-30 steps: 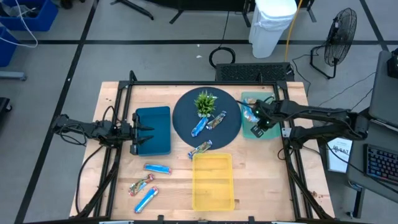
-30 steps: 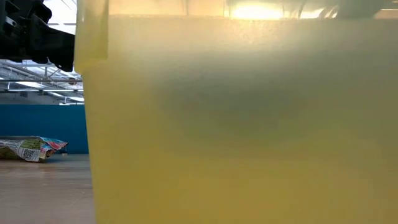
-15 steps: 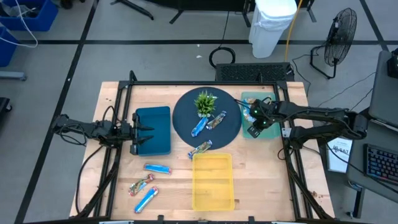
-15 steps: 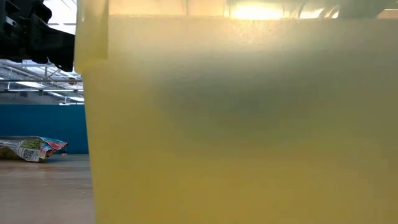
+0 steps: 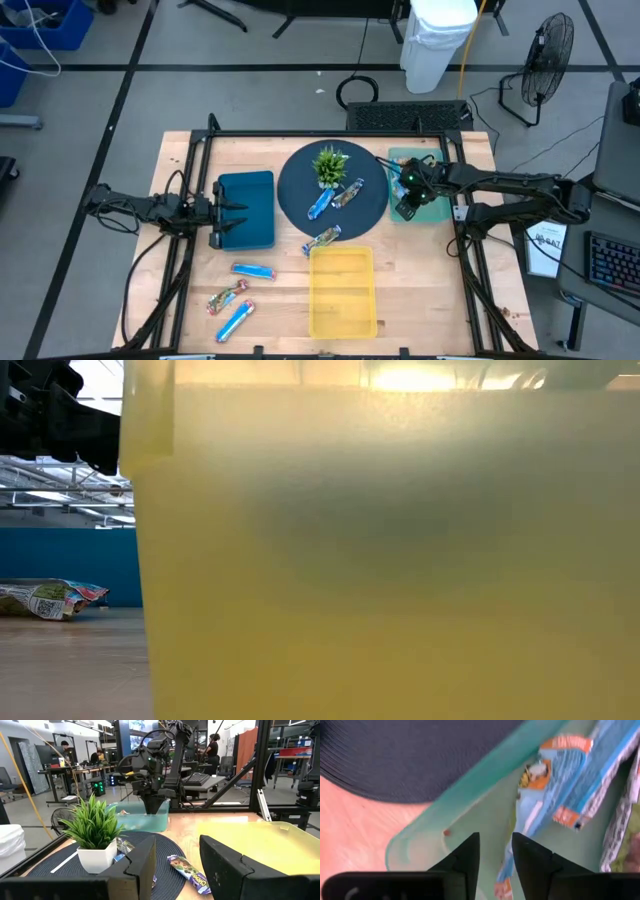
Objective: Pick and place Granola Bars by type
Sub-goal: Put the blue granola bar into the blue bin
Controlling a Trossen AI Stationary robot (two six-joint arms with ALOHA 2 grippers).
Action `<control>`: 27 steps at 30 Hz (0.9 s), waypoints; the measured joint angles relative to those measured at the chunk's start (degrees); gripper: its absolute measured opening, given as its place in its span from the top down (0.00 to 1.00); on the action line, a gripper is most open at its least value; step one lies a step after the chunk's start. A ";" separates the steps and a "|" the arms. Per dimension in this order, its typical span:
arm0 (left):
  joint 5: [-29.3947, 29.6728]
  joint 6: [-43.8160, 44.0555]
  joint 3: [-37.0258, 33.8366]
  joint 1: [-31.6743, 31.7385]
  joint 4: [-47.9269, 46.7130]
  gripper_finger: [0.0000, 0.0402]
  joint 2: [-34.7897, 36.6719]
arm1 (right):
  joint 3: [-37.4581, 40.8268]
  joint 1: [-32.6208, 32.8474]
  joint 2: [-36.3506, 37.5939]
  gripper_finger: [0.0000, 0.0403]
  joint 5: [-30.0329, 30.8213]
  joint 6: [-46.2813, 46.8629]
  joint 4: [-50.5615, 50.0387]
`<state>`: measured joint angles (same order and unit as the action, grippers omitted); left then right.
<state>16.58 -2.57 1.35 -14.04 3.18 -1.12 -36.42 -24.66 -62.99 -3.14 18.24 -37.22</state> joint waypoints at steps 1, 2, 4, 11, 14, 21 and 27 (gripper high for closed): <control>-0.01 0.01 0.01 0.00 0.00 0.60 0.01 | 0.00 0.00 0.22 0.73 0.01 -0.45 0.71; -0.01 0.02 -0.01 -0.01 0.00 0.60 0.00 | 0.00 0.01 0.53 0.73 0.00 -0.93 1.33; 0.00 0.00 -0.01 -0.01 0.00 0.60 0.00 | 0.00 0.01 1.47 0.73 0.02 -1.57 2.87; 0.00 0.00 0.02 0.00 0.00 0.60 0.01 | -1.39 -0.44 9.61 0.77 -0.04 -4.40 2.12; 0.00 0.01 0.00 -0.01 0.00 0.60 0.00 | -1.55 -0.85 14.62 0.77 0.03 -4.42 2.72; 0.00 0.02 0.02 -0.02 0.00 0.60 0.02 | 0.73 0.35 26.00 0.78 0.04 -8.55 10.39; 0.00 0.00 0.01 0.00 0.00 0.60 0.00 | 8.39 0.91 34.98 0.78 0.05 -9.80 23.55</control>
<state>16.58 -2.57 1.36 -14.04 3.18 -1.11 -28.03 -23.75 -28.01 -3.09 8.45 -13.67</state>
